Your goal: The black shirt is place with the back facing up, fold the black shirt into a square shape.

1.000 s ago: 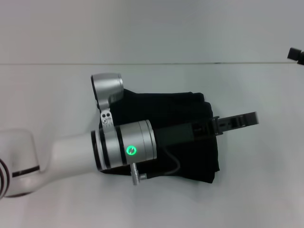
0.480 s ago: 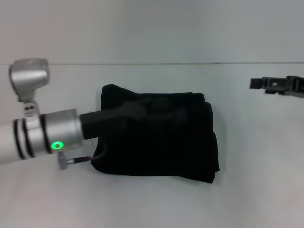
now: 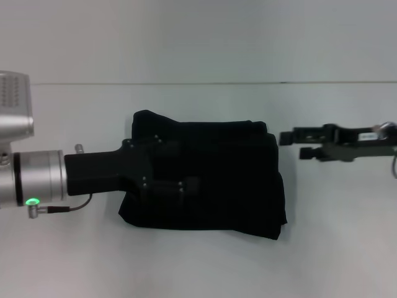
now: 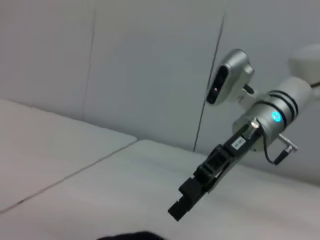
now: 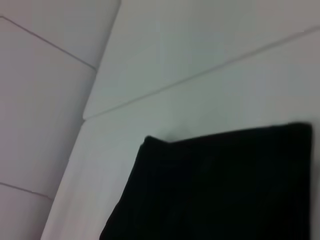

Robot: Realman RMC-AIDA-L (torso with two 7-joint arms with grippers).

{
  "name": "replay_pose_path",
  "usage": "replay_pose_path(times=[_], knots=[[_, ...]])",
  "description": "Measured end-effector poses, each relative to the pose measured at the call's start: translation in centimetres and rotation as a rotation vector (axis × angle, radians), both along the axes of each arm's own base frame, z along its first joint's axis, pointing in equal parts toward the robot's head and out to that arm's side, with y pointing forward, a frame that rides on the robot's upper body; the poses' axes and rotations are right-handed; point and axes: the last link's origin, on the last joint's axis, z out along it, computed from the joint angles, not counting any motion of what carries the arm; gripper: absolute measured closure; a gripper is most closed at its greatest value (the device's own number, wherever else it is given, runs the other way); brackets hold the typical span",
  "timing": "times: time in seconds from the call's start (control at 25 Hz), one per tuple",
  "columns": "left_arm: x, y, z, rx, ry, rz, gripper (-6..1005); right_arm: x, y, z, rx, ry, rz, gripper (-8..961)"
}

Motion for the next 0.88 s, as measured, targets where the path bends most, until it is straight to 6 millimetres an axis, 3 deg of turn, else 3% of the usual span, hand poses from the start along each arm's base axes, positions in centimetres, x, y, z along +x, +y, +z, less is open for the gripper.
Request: replay_pose_path(times=[0.36, 0.88], knots=[[-0.9, 0.2, 0.0, 0.029, 0.075, -0.007, 49, -1.6, -0.2, -3.6, -0.054, 0.006, -0.031, 27], [-1.1, 0.3, -0.1, 0.037, 0.081, 0.008, 50, -1.8, -0.2, -5.1, -0.051, -0.010, -0.052, 27]])
